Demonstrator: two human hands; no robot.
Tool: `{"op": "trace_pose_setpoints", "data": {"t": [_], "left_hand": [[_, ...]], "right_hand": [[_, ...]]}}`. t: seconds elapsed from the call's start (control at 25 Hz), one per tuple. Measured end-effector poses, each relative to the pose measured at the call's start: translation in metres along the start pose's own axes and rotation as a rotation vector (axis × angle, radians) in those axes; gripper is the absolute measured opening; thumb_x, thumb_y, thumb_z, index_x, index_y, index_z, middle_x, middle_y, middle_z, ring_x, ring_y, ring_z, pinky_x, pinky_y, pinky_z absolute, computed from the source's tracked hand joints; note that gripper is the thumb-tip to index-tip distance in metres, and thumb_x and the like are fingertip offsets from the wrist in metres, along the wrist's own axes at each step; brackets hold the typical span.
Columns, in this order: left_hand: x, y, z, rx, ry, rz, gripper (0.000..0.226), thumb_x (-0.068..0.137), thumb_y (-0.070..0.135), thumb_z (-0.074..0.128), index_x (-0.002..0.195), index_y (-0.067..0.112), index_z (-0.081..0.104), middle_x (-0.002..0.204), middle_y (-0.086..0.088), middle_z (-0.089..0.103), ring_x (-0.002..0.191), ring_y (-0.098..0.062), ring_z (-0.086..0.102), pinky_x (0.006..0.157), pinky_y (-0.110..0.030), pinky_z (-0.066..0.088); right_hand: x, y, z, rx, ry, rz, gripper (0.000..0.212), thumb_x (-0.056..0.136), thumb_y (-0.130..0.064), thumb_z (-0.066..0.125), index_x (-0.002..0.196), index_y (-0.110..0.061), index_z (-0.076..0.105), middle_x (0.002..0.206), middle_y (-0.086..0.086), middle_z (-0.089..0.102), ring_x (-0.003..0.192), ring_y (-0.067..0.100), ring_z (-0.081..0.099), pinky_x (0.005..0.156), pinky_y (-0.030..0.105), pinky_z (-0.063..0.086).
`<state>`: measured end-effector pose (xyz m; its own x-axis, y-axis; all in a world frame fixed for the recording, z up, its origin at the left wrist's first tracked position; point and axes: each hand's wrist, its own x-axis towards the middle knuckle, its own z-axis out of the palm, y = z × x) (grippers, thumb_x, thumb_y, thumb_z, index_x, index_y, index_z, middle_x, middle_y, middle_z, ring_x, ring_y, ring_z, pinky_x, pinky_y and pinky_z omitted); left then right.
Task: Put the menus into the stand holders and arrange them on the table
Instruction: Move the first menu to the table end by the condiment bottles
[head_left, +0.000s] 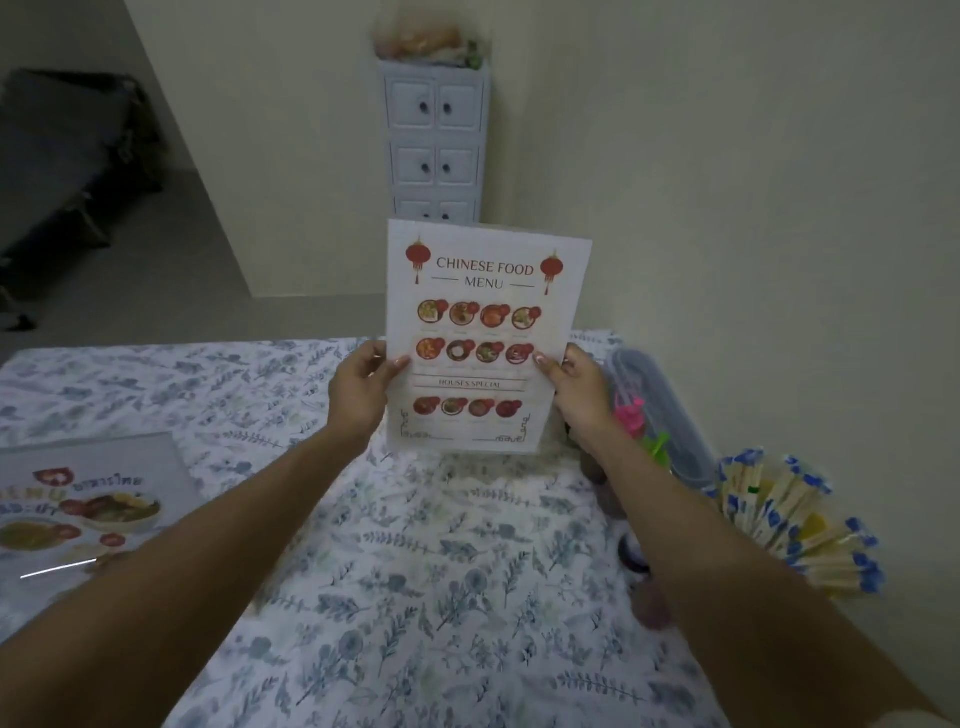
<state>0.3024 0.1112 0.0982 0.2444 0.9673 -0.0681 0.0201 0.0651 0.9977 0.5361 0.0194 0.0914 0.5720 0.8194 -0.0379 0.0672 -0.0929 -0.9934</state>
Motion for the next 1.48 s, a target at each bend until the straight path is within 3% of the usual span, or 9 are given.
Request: {"op": "trace_pose_setpoints", "data": {"t": [0.16,0.36,0.52,0.72,0.92,1.12,1.48], "left_hand": [[0.072,0.021,0.059,-0.043,-0.036,-0.004,0.012,0.091,0.014,0.061,0.081,0.018,0.059,0.095,0.001,0.071,0.094,-0.025,0.069,0.088,-0.045,0.056],[0.161,0.008,0.138,-0.037,-0.058,-0.001,0.015,0.091,0.012,0.061,0.078,0.017,0.056,0.102,-0.008,0.071,0.1,-0.03,0.067,0.092,-0.05,0.055],[0.202,-0.022,0.184,-0.006,-0.051,-0.024,0.016,0.091,0.013,0.061,0.078,0.019,0.054,0.106,-0.012,0.069,0.099,-0.03,0.067,0.092,-0.049,0.055],[0.227,-0.061,0.212,0.015,-0.016,-0.091,0.008,0.09,0.012,0.061,0.085,0.012,0.055,0.108,-0.013,0.071,0.098,-0.031,0.068,0.088,-0.046,0.056],[0.23,-0.086,0.224,0.069,-0.011,-0.114,0.014,0.091,0.013,0.06,0.079,0.019,0.056,0.1,-0.01,0.071,0.092,-0.03,0.069,0.087,-0.047,0.057],[0.231,-0.093,0.229,0.097,0.005,-0.127,0.018,0.09,0.017,0.061,0.075,0.023,0.054,0.107,-0.013,0.072,0.096,-0.032,0.069,0.087,-0.05,0.057],[0.225,-0.097,0.231,0.157,0.024,-0.112,0.008,0.091,0.023,0.06,0.083,0.025,0.058,0.109,-0.01,0.073,0.096,-0.029,0.07,0.087,-0.048,0.057]], "right_hand": [[0.091,-0.021,-0.031,-0.109,0.047,-0.046,0.027,0.09,-0.024,0.063,0.109,-0.006,0.063,0.103,0.008,0.071,0.091,0.024,0.068,0.075,0.032,0.058],[0.203,-0.008,-0.074,-0.128,0.067,-0.043,0.026,0.087,-0.029,0.066,0.104,-0.01,0.064,0.102,0.012,0.072,0.095,0.029,0.069,0.086,0.048,0.057],[0.257,0.025,-0.098,-0.083,0.076,0.005,0.019,0.087,-0.027,0.066,0.099,-0.013,0.063,0.103,0.013,0.072,0.094,0.028,0.07,0.086,0.047,0.058],[0.284,0.068,-0.108,-0.05,0.067,0.054,0.02,0.089,-0.02,0.064,0.103,-0.005,0.062,0.105,0.013,0.071,0.09,0.023,0.069,0.076,0.034,0.058],[0.291,0.1,-0.114,-0.041,0.073,0.101,0.023,0.089,-0.022,0.064,0.108,-0.01,0.064,0.104,0.006,0.073,0.093,0.022,0.071,0.082,0.041,0.059],[0.293,0.111,-0.115,-0.022,0.084,0.113,0.018,0.09,-0.022,0.063,0.106,-0.014,0.063,0.104,0.005,0.073,0.094,0.022,0.071,0.084,0.045,0.059],[0.292,0.109,-0.111,-0.059,0.083,0.127,0.021,0.092,-0.023,0.06,0.108,-0.01,0.06,0.103,0.006,0.072,0.091,0.02,0.07,0.081,0.042,0.059]]}}
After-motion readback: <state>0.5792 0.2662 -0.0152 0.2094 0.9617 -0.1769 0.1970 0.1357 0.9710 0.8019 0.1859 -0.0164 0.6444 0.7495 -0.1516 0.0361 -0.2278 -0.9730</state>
